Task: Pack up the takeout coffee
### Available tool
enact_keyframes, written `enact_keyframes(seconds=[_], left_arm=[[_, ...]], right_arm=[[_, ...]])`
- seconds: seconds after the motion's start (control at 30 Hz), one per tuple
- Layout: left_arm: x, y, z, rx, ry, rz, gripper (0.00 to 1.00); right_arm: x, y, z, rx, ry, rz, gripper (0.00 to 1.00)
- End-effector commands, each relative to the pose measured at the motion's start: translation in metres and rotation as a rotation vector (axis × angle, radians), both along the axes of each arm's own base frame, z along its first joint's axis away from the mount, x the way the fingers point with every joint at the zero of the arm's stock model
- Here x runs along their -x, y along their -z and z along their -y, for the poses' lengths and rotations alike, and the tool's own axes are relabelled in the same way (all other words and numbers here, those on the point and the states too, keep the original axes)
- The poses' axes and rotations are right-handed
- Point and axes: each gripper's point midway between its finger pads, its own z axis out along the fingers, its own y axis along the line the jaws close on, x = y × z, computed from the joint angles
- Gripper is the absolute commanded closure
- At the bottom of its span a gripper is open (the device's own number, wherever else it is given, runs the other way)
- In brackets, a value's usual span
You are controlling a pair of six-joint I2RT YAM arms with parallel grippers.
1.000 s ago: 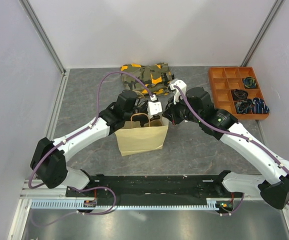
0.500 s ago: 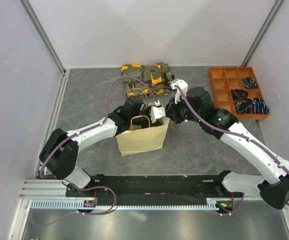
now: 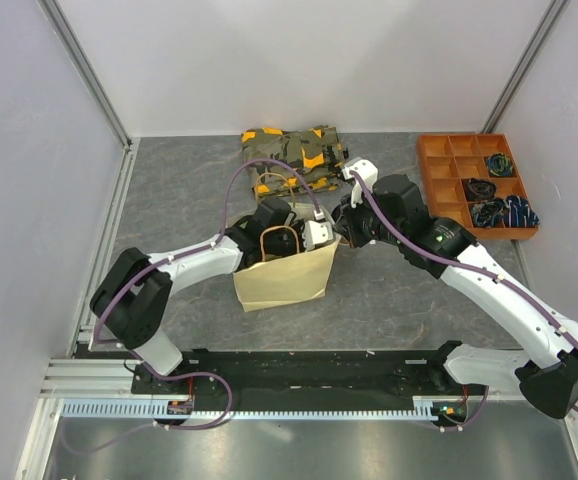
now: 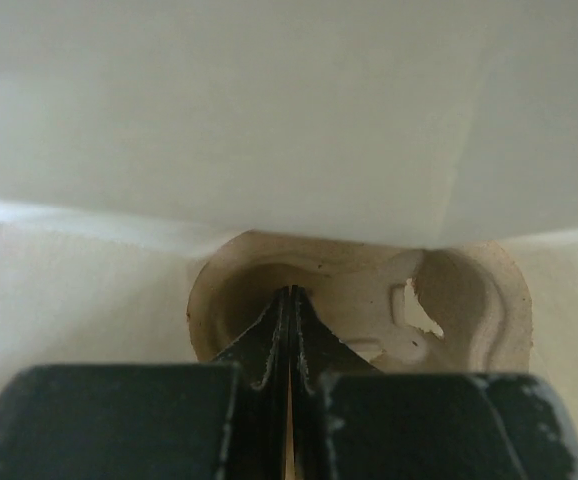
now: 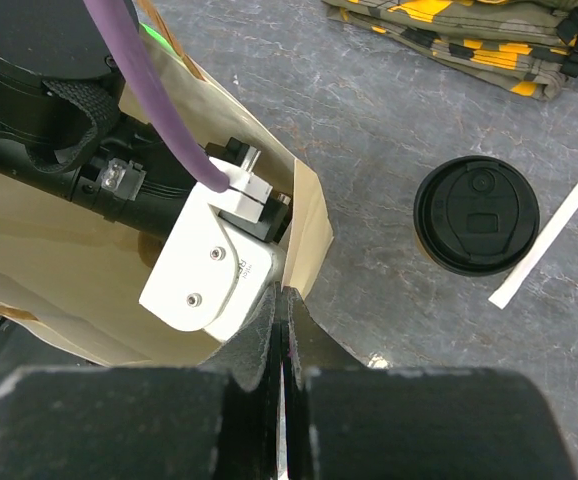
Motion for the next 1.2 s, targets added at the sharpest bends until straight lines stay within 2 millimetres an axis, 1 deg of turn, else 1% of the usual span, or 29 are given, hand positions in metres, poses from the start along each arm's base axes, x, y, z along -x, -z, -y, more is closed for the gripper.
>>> enact_keyframes(seconds=[0.0,0.2,0.3,0.33,0.43,0.5,0.53,0.57,0.6,0.63,0.67,0.7,0.77,0.8,0.97,1.0,1.03,1.1,1.17], left_arm=[[-0.001,0.030,-0.011,-0.133,0.005,-0.016,0.98],[-0.001,0.040,-0.019,-0.206,-0.004,-0.041,0.98],[-0.001,0.039,-0.021,-0.207,-0.012,-0.045,0.98],[-0.001,0.036,-0.020,-0.199,-0.012,-0.042,0.98],[-0.002,0.015,-0.013,-0.138,-0.022,-0.030,0.97],[-0.006,-0.009,-0.005,-0.084,-0.036,-0.014,0.95],[-0.007,-0.017,-0.003,-0.065,-0.041,-0.011,0.94],[-0.008,-0.028,-0.001,-0.042,-0.046,0.000,0.91],[-0.011,-0.040,0.002,-0.015,-0.057,0.009,0.85],[-0.012,-0.048,0.004,0.002,-0.061,0.013,0.82],[-0.012,-0.058,0.006,0.022,-0.062,0.025,0.80],[-0.012,-0.072,0.007,0.049,-0.067,0.039,0.77],[-0.012,-0.087,0.008,0.082,-0.070,0.056,0.75],[-0.012,-0.102,0.008,0.109,-0.076,0.070,0.73],[-0.007,-0.137,0.007,0.168,-0.069,0.106,0.65],[-0.005,-0.139,0.007,0.171,-0.066,0.107,0.59],[-0.002,-0.148,0.006,0.188,-0.062,0.116,0.56],[0.003,-0.150,0.005,0.188,-0.047,0.113,0.50],[0.007,-0.150,0.003,0.182,-0.032,0.106,0.48]], right_arm=[[0.003,-0.030,-0.022,-0.104,-0.075,0.055,1.00],[0.002,-0.032,-0.024,-0.108,-0.079,0.057,1.00],[0.002,-0.032,-0.024,-0.109,-0.083,0.060,1.00],[0.002,-0.032,-0.024,-0.107,-0.082,0.061,1.00],[0.002,-0.032,-0.023,-0.105,-0.081,0.064,1.00],[0.003,-0.032,-0.024,-0.107,-0.084,0.062,1.00],[0.002,-0.032,-0.023,-0.107,-0.084,0.064,1.00],[0.003,-0.032,-0.023,-0.105,-0.085,0.068,1.00],[0.003,-0.031,-0.023,-0.102,-0.086,0.065,1.00],[0.002,-0.031,-0.023,-0.099,-0.085,0.070,1.00],[0.001,-0.030,-0.023,-0.097,-0.084,0.070,1.00],[0.001,-0.030,-0.023,-0.096,-0.084,0.069,1.00],[0.000,-0.029,-0.024,-0.093,-0.086,0.072,1.00],[-0.001,-0.028,-0.023,-0.092,-0.084,0.073,1.00],[0.000,-0.022,-0.023,-0.082,-0.086,0.070,1.00],[-0.001,-0.022,-0.023,-0.082,-0.085,0.072,1.00],[-0.001,-0.022,-0.023,-0.081,-0.087,0.071,1.00],[-0.001,-0.019,-0.024,-0.079,-0.090,0.066,1.00],[-0.002,-0.018,-0.025,-0.083,-0.087,0.063,1.00]])
